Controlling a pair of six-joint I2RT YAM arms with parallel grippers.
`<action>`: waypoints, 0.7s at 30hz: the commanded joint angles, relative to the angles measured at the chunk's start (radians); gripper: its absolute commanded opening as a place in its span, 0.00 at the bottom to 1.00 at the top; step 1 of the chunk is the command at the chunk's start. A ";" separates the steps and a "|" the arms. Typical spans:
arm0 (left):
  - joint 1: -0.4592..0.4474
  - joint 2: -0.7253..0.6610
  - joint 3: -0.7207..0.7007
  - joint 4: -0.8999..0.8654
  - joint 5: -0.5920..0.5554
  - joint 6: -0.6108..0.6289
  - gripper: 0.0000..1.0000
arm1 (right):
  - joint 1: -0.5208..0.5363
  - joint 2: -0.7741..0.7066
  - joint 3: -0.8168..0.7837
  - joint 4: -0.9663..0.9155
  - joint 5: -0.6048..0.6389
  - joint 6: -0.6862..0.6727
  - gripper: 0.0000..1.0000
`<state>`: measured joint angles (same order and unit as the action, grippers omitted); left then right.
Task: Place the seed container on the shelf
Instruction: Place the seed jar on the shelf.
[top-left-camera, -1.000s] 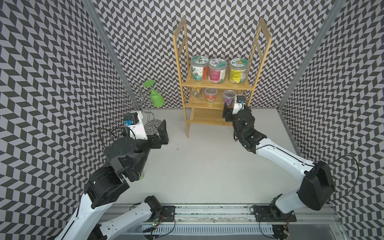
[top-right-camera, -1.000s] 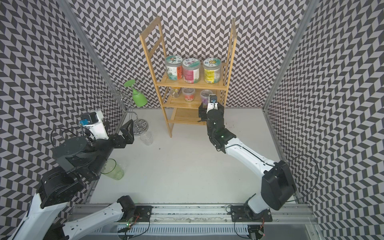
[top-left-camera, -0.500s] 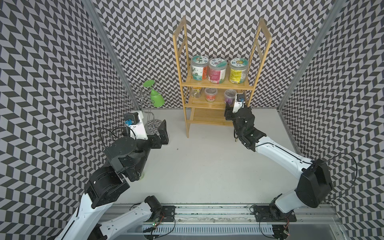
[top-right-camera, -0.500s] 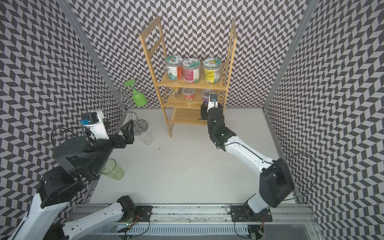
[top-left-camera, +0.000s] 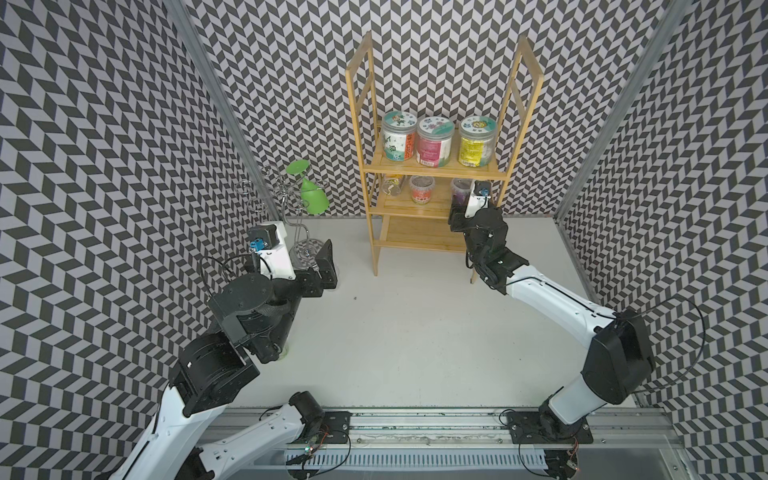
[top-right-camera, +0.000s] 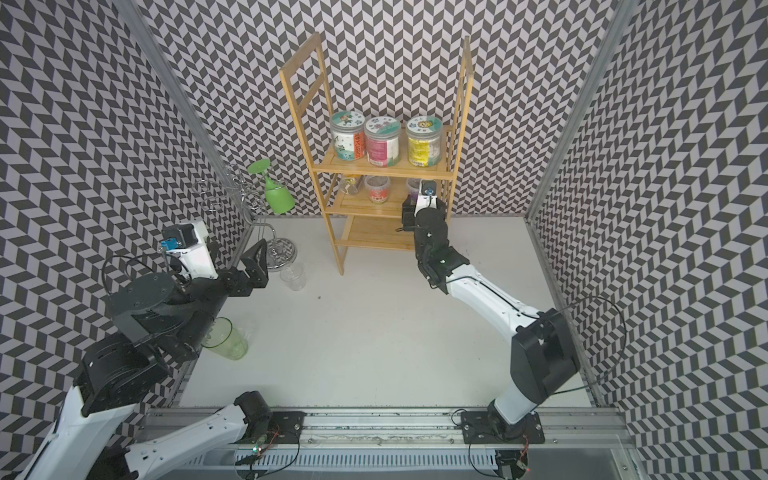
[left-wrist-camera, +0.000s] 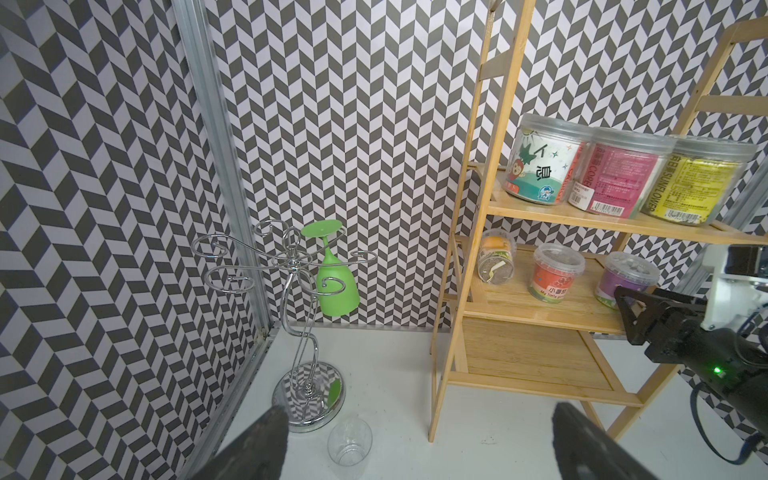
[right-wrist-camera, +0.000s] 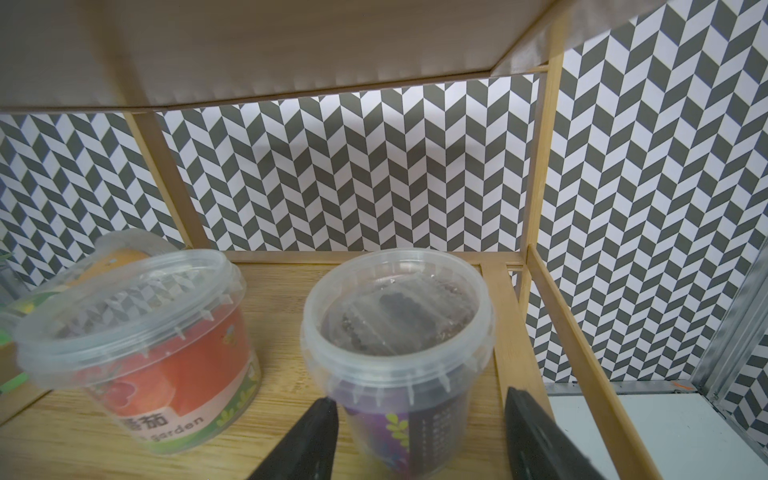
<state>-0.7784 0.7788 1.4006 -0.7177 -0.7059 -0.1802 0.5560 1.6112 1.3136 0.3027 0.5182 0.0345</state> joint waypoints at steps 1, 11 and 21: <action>0.003 -0.006 -0.006 0.011 -0.011 -0.001 1.00 | -0.008 0.036 0.019 0.001 -0.041 0.021 0.66; 0.003 -0.007 -0.006 0.011 -0.007 -0.004 0.99 | 0.007 0.036 0.021 0.014 -0.102 -0.010 0.67; 0.003 -0.008 -0.001 0.008 -0.006 -0.005 0.99 | 0.022 0.027 0.015 0.028 -0.141 -0.039 0.68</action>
<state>-0.7784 0.7784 1.4006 -0.7181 -0.7059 -0.1806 0.5694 1.6180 1.3186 0.3141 0.4072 0.0036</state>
